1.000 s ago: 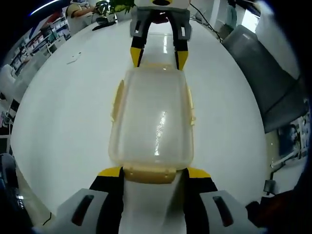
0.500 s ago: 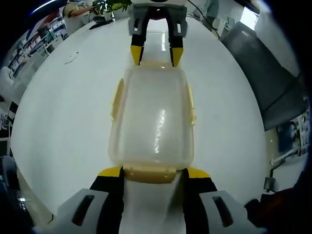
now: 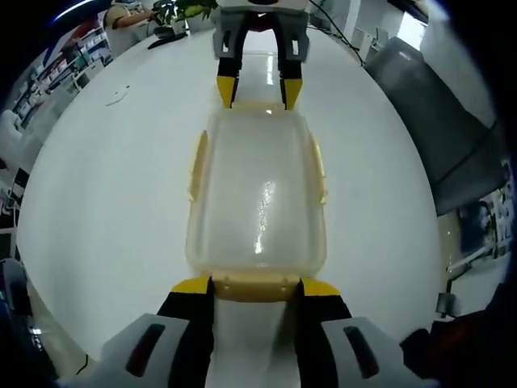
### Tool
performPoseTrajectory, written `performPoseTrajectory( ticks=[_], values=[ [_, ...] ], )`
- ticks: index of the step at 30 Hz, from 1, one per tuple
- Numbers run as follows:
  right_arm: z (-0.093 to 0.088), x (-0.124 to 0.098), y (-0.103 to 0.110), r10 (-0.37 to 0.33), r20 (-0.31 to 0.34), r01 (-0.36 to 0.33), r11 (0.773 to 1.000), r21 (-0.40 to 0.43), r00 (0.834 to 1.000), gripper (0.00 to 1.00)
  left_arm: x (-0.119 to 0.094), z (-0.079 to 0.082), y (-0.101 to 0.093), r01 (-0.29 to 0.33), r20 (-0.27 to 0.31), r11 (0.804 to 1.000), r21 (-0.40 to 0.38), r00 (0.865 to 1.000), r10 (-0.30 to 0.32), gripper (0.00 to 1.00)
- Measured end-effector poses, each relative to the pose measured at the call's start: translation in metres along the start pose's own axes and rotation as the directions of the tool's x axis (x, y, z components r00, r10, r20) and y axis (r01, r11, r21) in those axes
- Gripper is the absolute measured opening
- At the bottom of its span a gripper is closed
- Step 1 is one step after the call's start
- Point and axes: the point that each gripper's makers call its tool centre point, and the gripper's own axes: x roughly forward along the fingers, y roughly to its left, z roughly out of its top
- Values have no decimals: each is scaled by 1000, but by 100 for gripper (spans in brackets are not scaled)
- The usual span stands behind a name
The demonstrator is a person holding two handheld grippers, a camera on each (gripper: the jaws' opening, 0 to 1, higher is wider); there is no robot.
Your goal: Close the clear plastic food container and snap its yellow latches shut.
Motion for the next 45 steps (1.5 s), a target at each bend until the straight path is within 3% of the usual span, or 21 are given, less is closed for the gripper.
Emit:
performPoseTrajectory(
  ticks=[7, 12, 26, 34, 45],
  values=[
    [2, -1, 1, 0, -11, 0, 1000, -6, 1000, 35, -1, 1, -3, -1, 6, 1000, 0, 1000, 1, 32],
    [7, -1, 3, -14, -34, 12, 999, -40, 999, 35, -3, 1, -8, -7, -29, 1000, 12, 1000, 8, 32],
    [28, -42, 2, -23, -22, 20, 994, -104, 1000, 35, -49, 16, -18, -44, -56, 999, -7, 997, 44, 32],
    [27, -69, 7, -2, -27, -1, 993, -119, 1000, 35, -69, 37, -28, -55, -46, 998, -18, 997, 54, 32],
    [10, -105, 7, 1, -24, -3, 994, -113, 1000, 35, -82, 74, -27, -68, -50, 998, -5, 996, 67, 32]
  ],
)
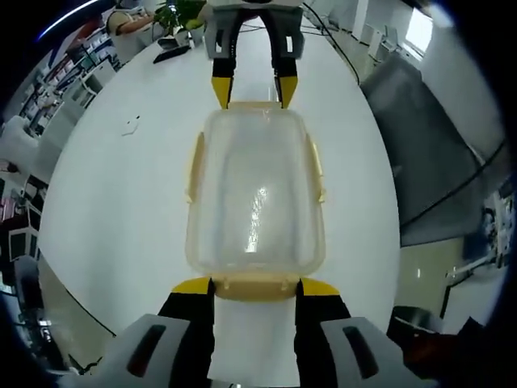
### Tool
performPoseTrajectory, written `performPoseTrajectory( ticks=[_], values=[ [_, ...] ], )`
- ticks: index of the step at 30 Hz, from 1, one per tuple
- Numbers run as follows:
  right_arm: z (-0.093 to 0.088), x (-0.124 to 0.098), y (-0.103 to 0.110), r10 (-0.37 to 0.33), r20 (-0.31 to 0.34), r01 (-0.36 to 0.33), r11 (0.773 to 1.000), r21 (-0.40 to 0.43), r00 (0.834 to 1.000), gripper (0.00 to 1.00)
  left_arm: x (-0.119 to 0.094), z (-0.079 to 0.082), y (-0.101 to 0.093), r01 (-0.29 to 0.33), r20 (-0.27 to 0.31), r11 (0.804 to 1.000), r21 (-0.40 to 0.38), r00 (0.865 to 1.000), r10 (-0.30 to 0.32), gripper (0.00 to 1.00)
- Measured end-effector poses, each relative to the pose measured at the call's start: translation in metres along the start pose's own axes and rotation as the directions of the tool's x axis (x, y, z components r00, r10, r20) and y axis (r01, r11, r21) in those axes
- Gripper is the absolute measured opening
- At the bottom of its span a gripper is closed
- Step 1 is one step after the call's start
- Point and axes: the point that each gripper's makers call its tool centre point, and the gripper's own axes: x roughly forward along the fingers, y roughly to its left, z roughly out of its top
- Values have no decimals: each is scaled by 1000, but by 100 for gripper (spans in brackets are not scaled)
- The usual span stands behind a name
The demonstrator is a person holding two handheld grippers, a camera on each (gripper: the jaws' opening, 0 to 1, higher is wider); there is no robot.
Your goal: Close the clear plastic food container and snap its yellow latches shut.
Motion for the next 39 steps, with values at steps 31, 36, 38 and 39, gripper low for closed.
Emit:
performPoseTrajectory(
  ticks=[31, 36, 38, 39],
  values=[
    [-98, -63, 15, -20, -41, 22, 998, 62, 999, 35, 21, 113, 15, -29, 92, 999, 45, 995, 24, 32],
    [-119, -69, 21, -26, -54, 30, 997, 72, 998, 35, 33, 132, 15, -26, 107, 998, 52, 994, 21, 32],
    [-126, -70, 21, -26, -55, 30, 996, 79, 998, 35, 36, 137, 15, -26, 108, 998, 57, 994, 20, 32],
    [-128, -70, 22, -25, -56, 29, 996, 82, 998, 35, 39, 140, 14, -23, 107, 998, 61, 994, 16, 32]
  ],
)
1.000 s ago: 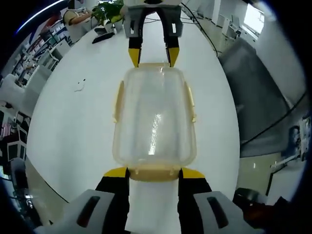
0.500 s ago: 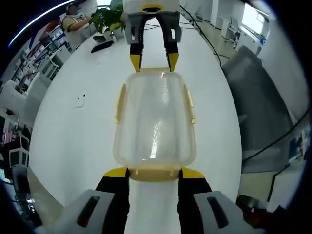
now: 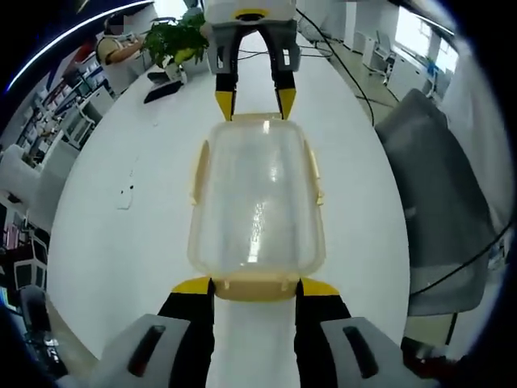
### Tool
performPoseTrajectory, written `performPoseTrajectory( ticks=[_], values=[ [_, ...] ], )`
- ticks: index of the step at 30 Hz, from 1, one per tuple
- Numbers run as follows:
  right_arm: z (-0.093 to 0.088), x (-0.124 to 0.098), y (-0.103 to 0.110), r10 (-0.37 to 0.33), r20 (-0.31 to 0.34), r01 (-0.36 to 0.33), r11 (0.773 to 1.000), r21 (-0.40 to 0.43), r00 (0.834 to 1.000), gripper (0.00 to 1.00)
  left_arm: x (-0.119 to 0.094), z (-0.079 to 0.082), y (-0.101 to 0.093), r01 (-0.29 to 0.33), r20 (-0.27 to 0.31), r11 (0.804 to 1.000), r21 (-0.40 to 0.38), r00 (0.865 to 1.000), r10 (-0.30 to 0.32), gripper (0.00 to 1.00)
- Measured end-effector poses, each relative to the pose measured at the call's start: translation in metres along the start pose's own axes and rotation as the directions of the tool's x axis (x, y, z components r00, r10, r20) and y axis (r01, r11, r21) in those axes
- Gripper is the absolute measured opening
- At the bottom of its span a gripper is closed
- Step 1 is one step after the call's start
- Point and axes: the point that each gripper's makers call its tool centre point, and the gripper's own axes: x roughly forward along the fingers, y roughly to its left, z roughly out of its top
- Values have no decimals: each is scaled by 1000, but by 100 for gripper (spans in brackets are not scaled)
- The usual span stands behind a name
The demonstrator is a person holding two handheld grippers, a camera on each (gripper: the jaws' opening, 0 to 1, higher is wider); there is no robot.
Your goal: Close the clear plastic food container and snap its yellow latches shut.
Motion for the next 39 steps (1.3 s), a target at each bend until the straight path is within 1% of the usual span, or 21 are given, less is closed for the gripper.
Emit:
performPoseTrajectory(
  ticks=[7, 12, 19, 25, 35, 39],
  values=[
    [-17, -1, 2, 2, -3, -2, 1000, 18, 1000, 35, 15, 12, 2, 9, 5, 1000, 11, 1000, -9, 32],
    [-34, 0, 0, 2, -21, -1, 1000, 29, 1000, 35, 28, 23, 4, 3, 19, 1000, 19, 1000, -4, 32],
    [-49, 0, -2, 6, -30, -5, 999, 47, 1000, 35, 41, 33, 8, 17, 37, 999, 27, 999, -18, 32],
    [-56, 4, -4, 15, -36, -13, 998, 58, 999, 35, 49, 36, 10, 18, 45, 999, 31, 999, -20, 32],
    [-67, 9, -8, 25, -60, -22, 998, 53, 998, 36, 60, 39, 9, 25, 47, 999, 23, 999, -26, 32],
    [-69, 10, -9, 30, -55, -26, 998, 61, 998, 36, 60, 40, 9, 26, 51, 999, 20, 998, -27, 32]
  ],
)
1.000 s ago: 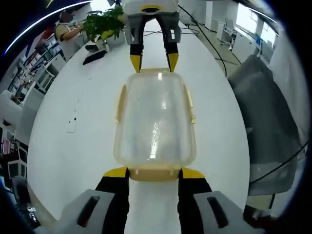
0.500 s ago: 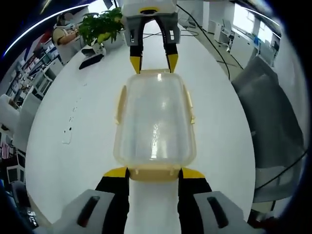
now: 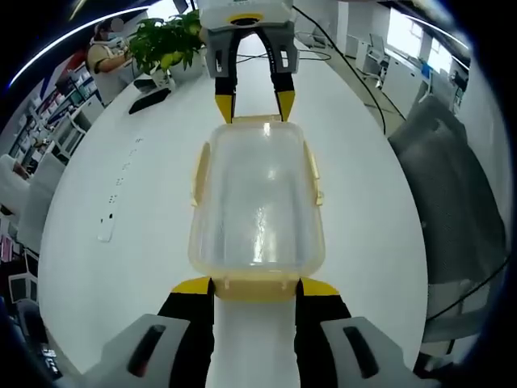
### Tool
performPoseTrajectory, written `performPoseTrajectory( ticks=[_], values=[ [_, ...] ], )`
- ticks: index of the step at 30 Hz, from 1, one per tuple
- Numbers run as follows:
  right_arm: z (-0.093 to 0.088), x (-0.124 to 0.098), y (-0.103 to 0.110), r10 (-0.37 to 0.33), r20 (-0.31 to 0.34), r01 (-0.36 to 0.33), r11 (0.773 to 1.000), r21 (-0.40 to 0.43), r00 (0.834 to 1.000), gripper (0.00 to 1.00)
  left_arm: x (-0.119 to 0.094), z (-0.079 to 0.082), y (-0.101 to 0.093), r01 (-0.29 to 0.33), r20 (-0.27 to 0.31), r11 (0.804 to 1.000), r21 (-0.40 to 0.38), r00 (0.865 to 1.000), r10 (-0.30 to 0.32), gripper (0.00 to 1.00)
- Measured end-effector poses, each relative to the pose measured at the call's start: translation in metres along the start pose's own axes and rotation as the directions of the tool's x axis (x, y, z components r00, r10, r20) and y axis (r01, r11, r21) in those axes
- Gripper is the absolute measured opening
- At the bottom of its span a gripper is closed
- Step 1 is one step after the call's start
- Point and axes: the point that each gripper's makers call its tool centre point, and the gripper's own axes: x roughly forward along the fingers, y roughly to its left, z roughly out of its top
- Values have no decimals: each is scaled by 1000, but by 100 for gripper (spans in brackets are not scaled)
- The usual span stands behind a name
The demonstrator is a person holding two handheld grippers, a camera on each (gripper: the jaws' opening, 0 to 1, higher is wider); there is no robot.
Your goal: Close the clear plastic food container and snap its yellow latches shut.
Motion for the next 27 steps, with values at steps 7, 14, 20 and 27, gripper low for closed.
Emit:
performPoseTrajectory(
  ticks=[7, 14, 20, 27],
  values=[
    [0, 4, -2, 6, 2, -6, 1000, -1, 1000, 36, -2, -1, 1, -5, 1, 1000, 1, 1000, 5, 32],
    [0, 6, -4, 9, -3, -9, 1000, -11, 1000, 36, -2, -1, 0, -11, 3, 1000, -3, 1000, 11, 32],
    [0, 9, -3, 18, -7, -18, 1000, -17, 1000, 36, -2, -3, -1, -7, 2, 1000, -9, 1000, 7, 32],
    [0, 11, -6, 21, -13, -21, 999, -32, 1000, 36, -1, -4, 0, -14, 5, 1000, -21, 1000, 14, 32]
  ],
)
